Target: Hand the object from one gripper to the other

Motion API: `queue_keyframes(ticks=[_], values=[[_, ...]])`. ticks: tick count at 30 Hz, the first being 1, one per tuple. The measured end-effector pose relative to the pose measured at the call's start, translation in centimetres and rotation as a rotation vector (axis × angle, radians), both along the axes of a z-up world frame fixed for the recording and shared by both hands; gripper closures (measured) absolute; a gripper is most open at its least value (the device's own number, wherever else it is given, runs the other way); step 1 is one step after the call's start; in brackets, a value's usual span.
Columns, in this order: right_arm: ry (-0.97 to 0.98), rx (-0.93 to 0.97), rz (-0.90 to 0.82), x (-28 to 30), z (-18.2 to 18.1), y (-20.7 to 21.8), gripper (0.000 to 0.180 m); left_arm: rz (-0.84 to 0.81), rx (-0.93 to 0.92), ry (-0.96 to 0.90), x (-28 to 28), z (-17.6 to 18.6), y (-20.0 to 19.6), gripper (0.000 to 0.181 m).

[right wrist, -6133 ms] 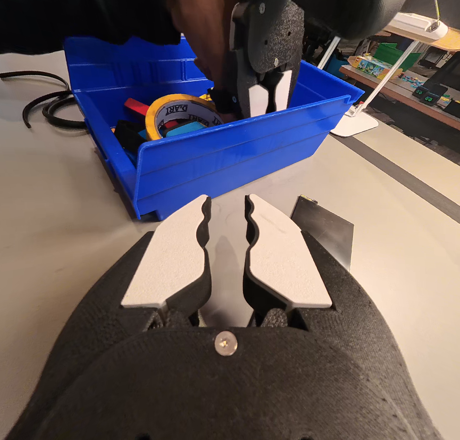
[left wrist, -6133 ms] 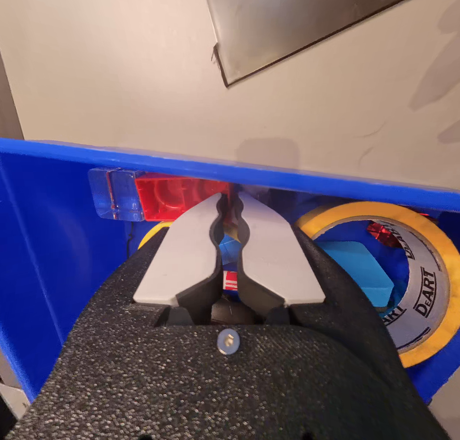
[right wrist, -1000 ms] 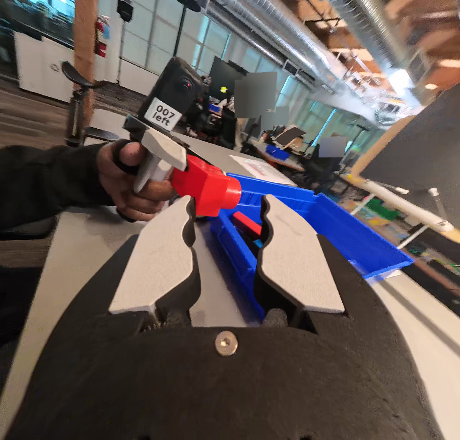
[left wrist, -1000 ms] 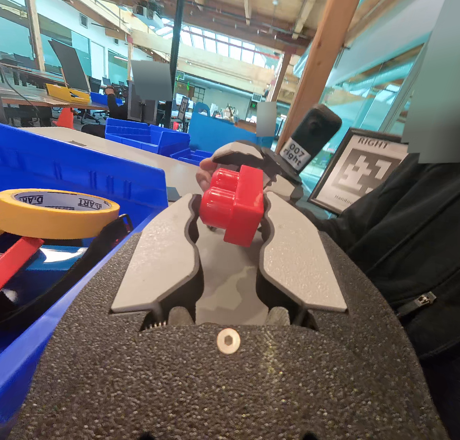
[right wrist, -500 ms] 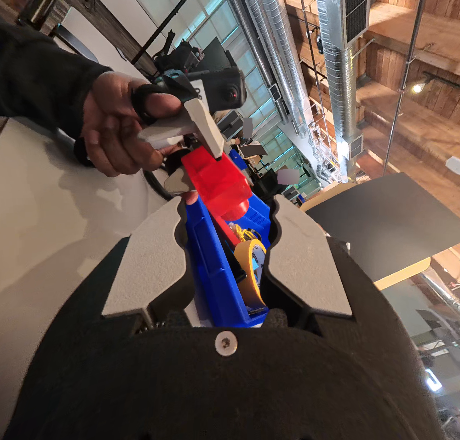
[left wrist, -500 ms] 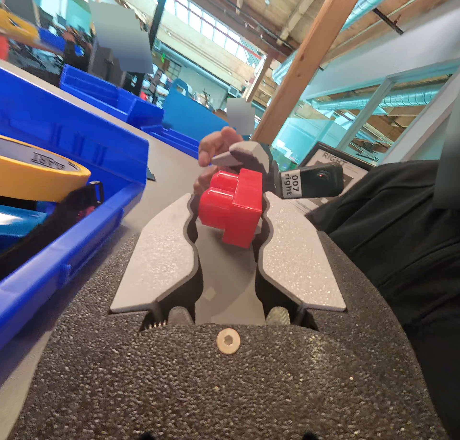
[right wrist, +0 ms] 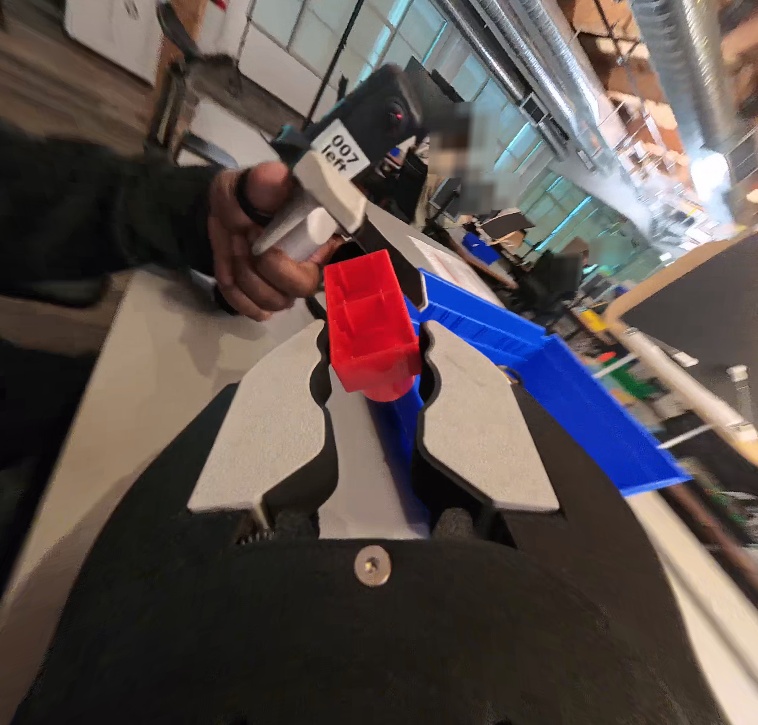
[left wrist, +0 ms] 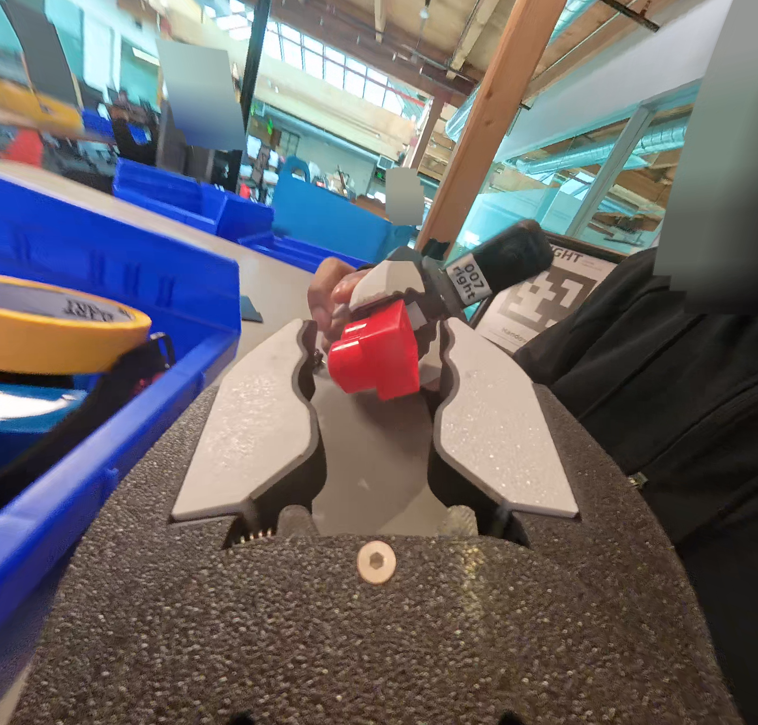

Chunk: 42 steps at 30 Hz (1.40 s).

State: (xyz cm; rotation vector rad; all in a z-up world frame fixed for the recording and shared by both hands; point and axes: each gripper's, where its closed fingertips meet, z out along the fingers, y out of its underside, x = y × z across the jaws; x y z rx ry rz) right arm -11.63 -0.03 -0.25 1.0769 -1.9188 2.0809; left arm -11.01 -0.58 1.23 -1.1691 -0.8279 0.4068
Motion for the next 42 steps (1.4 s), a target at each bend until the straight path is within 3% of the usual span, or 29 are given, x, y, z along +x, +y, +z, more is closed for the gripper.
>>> queue_keyframes(ticks=[6,14,20,26,42], values=[[-0.278,0.15,0.123,0.2,0.8,0.7,0.14,0.105,-0.252,0.219,0.8,0.9,0.8,0.129],[-0.375,0.215,0.171,0.2,0.8,1.0,0.14,0.192,-0.428,0.316,0.7,1.0,1.1,0.126],[-0.357,0.252,0.175,0.5,0.1,1.0,0.14,0.188,-0.561,0.331,0.7,-0.2,1.8,0.134],[-0.337,0.272,0.184,0.8,-0.3,1.1,0.14,0.171,-0.604,0.329,0.7,-0.7,2.1,0.144],[-0.356,0.26,0.137,0.2,-0.3,0.6,0.14,0.16,-0.586,0.268,0.8,-0.8,1.3,0.145]])
